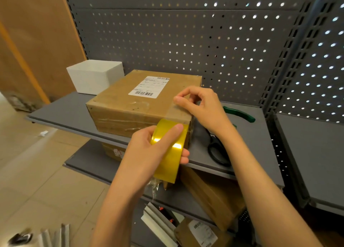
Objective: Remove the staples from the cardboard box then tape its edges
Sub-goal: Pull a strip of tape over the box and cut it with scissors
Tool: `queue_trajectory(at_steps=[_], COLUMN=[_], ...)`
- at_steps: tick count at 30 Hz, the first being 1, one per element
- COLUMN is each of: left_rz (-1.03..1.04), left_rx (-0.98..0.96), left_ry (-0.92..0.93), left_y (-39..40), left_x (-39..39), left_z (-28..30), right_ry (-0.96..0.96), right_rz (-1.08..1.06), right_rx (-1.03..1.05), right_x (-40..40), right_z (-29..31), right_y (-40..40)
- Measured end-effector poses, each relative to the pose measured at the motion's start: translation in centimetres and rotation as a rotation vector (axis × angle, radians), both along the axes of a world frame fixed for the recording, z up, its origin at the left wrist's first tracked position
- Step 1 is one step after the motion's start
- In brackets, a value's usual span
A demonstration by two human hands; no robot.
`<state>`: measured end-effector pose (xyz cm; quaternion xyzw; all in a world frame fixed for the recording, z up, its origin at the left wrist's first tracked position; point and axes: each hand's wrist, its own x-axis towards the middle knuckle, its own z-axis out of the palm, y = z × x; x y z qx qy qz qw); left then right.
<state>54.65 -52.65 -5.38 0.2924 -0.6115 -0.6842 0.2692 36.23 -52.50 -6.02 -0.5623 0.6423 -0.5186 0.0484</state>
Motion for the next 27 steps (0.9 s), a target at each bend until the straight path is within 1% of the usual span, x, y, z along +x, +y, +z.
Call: queue_trajectory(at_steps=[4, 11, 15, 20, 22, 25, 27], left_rz=[-0.001, -0.036, -0.059, -0.062, -0.055, -0.047, -0.047], left_rx=[0.005, 0.004, 0.017, 0.008, 0.014, 0.017, 0.010], left_ry=[-0.004, -0.010, -0.010, -0.005, 0.004, 0.013, 0.013], left_y=[-0.2, -0.5, -0.7, -0.7, -0.6, -0.5, -0.4], left_x=[-0.2, 0.0, 0.2, 0.2, 0.1, 0.0, 0.0], left_z=[0.1, 0.2, 0.2, 0.0, 0.0, -0.1, -0.3], right_ry=[-0.001, 0.061, 0.004, -0.090, -0.084, -0.093, -0.087], right_rz=[0.001, -0.025, -0.023, 0.028, 0.016, -0.098, -0.123], right_rx=[0.014, 0.028, 0.040, 0.026, 0.025, -0.047, -0.123], right_x=[-0.1, 0.0, -0.2, -0.2, 0.1, 0.5, 1.0], right_z=[0.0, -0.3, -0.4, -0.6, -0.6, -0.3, 0.3], right_y=[0.0, 0.0, -0.3, -0.5, -0.4, 0.2, 1.1])
